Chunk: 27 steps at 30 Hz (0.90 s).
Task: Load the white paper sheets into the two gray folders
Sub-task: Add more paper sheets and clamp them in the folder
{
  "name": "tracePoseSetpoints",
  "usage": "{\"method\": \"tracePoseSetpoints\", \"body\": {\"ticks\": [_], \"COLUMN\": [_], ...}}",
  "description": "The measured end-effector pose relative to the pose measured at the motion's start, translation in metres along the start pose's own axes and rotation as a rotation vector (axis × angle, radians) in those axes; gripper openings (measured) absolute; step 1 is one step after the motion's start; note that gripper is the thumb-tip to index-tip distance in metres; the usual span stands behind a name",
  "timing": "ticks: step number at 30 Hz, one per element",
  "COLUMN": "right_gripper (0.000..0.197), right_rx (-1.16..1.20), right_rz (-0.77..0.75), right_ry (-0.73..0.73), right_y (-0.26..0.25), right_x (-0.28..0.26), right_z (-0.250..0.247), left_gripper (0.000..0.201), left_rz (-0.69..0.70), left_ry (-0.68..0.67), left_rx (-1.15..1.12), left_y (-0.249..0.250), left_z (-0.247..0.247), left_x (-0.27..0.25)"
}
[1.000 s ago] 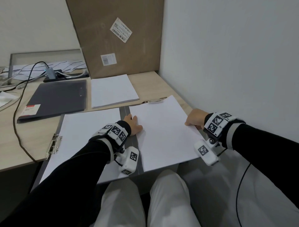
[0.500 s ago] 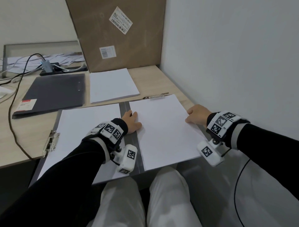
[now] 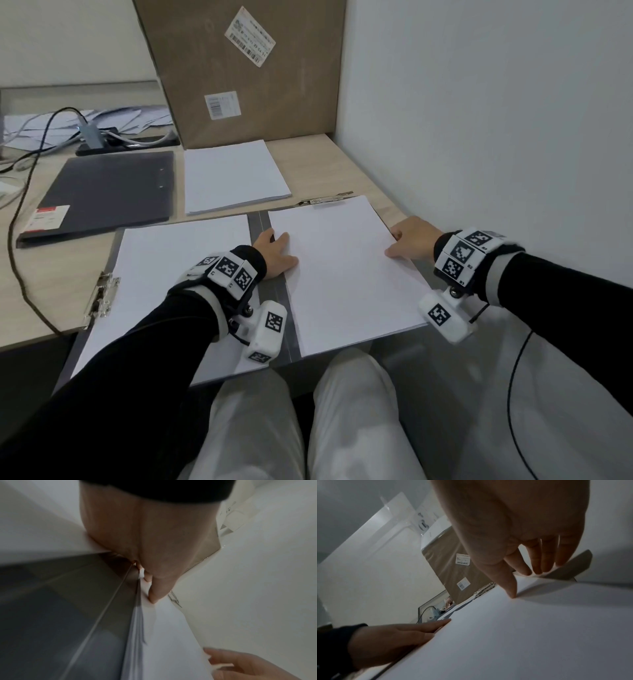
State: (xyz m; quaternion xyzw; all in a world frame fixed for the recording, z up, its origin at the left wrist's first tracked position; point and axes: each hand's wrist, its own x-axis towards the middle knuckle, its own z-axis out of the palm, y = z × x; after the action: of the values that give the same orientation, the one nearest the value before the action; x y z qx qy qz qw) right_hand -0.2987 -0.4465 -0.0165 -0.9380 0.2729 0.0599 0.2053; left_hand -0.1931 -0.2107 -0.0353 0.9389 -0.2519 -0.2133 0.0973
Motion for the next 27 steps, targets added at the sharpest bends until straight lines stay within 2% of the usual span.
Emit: {"method": "tracePoseSetpoints", "body": {"ticks": [1, 2, 3, 4, 6, 8, 13, 17, 22, 27], "right_gripper": [0.011, 0.028, 0.058, 0.079, 0.098, 0.106, 0.11, 0.111, 0.111, 0.113], "right_rx": [-0.059, -0.147, -0.232, -0.277, -0.329, -0.369, -0.375, -0.349, -0.341, -0.321], "right_rz": [-0.057, -0.112, -0.171, -0.217, -0.262, -0.248, -0.212, -0.21, -0.207, -0.197], "right_ry": [-0.021, -0.018, -0.035, -0.057, -0.096, -0.153, -0.291, -0.286, -0.287, -0.289], "right_y": [-0.004, -0.005, -0.008, -0.012, -0.021, -0.027, -0.023, -0.019, -0.018, -0.015], "right_x": [-0.002, 0.002, 0.004, 0.008, 0.019, 0.033, 0.051, 0.055, 0.056, 0.057], "right_z": [-0.004, -0.006, -0.008, -0.008, -0.008, -0.007, 0.007, 0.013, 0.014, 0.013], "left_gripper": [0.067, 0.067, 0.067, 0.067, 0.067, 0.067, 0.064, 0.059, 0.045, 0.045], "left_rz": [0.001, -0.001, -0.001, -0.002, -0.003, 0.001, 0.004, -0.022, -0.011, 0.136], "left_ry": [-0.001, -0.003, -0.004, -0.006, -0.007, 0.0, 0.037, 0.056, 0.116, 0.204], "left_rx": [0.002, 0.005, 0.008, 0.011, 0.012, 0.014, 0.066, 0.12, -0.001, -0.134], "left_y": [0.001, 0.0, 0.001, 0.001, 0.0, 0.0, -0.001, 0.002, 0.01, 0.04], "left_z": [-0.001, -0.001, -0.001, -0.001, 0.0, -0.001, -0.002, -0.011, -0.04, -0.056], "left_x": [0.0, 0.0, -0.001, -0.001, 0.0, 0.0, 0.001, 0.003, 0.017, 0.052]}}
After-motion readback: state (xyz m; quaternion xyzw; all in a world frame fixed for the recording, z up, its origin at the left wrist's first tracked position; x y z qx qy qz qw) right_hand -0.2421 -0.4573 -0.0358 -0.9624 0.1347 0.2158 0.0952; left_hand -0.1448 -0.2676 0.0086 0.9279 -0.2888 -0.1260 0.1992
